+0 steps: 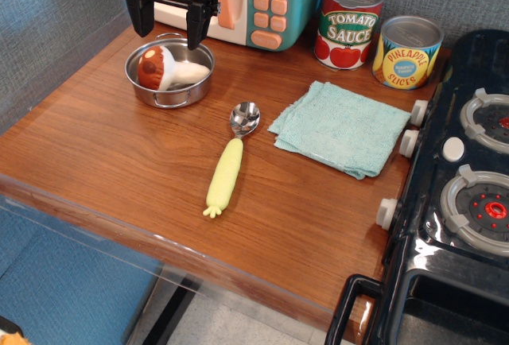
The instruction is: Move the spoon to the far left edge of the table
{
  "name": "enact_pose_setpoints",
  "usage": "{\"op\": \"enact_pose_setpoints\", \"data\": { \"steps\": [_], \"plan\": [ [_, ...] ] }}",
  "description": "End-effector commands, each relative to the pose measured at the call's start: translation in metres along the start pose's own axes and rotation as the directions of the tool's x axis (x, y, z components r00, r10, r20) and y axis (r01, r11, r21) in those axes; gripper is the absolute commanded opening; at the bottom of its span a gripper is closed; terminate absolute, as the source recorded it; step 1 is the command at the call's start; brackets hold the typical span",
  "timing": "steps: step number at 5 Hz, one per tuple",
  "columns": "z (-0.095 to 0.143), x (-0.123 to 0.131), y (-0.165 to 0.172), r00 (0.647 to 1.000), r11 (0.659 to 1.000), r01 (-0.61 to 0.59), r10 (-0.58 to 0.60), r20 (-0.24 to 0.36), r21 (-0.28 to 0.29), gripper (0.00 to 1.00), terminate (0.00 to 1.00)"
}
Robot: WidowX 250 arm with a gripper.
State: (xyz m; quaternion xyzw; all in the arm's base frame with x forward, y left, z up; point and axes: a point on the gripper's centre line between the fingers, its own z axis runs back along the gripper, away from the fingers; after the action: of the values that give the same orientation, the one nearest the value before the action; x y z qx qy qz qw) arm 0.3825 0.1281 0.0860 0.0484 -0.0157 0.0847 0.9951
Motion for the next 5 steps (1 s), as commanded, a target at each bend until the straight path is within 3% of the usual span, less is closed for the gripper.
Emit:
{"op": "enact_pose_setpoints", "data": {
  "steps": [1, 2, 4, 5],
  "plan": [
    [0.0, 0.0, 0.0, 1.0, 1.0, 0.0, 0.0, 0.0, 0.0, 1.0, 0.0],
    [0.005, -0.016, -0.02, 0.999, 0.999, 0.037, -0.037, -0.018, -0.004, 1.0, 0.0],
    [0.014, -0.058, -0.056, 0.992, 0.992, 0.126, -0.126, 0.011, -0.003, 1.0, 0.0],
    [0.003, -0.079, -0.075, 0.989, 0.989, 0.144, -0.145, 0.018, 0.011, 1.0, 0.0]
  ]
}}
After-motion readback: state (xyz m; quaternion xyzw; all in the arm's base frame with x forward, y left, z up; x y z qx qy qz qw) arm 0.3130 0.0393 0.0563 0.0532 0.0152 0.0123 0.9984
